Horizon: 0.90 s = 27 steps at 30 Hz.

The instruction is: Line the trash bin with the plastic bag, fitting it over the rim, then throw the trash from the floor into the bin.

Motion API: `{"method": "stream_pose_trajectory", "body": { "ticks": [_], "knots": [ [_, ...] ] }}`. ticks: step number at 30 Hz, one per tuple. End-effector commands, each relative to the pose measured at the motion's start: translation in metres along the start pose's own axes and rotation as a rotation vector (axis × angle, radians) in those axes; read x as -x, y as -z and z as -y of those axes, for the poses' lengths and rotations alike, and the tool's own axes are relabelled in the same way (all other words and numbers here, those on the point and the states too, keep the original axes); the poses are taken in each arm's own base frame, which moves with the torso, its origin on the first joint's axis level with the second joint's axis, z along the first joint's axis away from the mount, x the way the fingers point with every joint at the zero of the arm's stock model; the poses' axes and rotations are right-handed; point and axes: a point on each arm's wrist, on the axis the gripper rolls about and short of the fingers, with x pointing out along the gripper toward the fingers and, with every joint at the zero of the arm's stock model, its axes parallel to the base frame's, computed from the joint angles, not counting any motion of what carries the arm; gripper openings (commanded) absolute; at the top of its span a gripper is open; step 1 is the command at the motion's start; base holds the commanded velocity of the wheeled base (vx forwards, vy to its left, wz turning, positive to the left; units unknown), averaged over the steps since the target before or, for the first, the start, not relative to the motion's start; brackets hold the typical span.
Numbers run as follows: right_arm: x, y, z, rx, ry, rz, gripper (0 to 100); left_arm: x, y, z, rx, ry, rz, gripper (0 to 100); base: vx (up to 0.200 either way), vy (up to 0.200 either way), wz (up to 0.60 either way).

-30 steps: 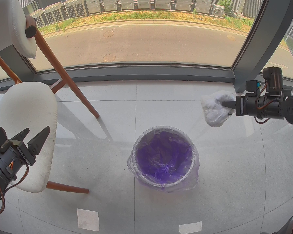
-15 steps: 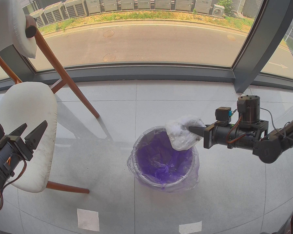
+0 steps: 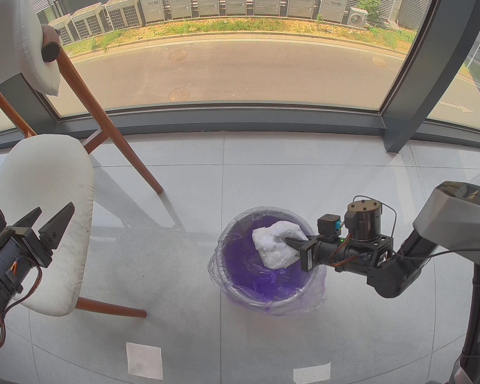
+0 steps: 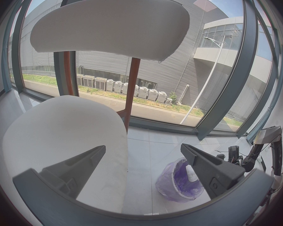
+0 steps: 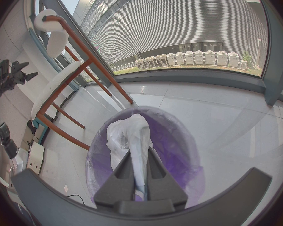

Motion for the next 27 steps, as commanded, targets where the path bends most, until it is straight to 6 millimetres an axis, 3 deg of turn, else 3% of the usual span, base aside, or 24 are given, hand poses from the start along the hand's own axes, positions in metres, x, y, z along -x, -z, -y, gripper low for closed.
{"method": "stream_pose_trajectory", "body": {
  "ticks": [1,9,20,21,27],
  "knots": [
    [-0.029,0.032,0.0,-0.007,-0.006,-0.054,0,0.002,0.004,-0.003,0.001,-0.021,-0.013,100,0.0,0.0,0.0],
    [-0.053,0.044,0.001,0.01,-0.008,-0.05,0,-0.001,0.0,-0.003,0.0,-0.019,-0.003,100,0.0,0.0,0.0],
    [-0.056,0.044,0.002,0.013,-0.007,-0.042,0,-0.003,-0.002,-0.003,-0.001,-0.017,0.006,100,0.0,0.0,0.0],
    [-0.056,0.042,0.002,0.015,-0.008,-0.036,100,-0.003,-0.002,-0.003,-0.002,-0.017,0.006,100,0.0,0.0,0.0],
    [-0.056,0.03,0.001,0.033,-0.012,0.028,100,-0.001,-0.002,-0.002,-0.003,-0.017,0.008,100,0.0,0.0,0.0]
  ]
}}
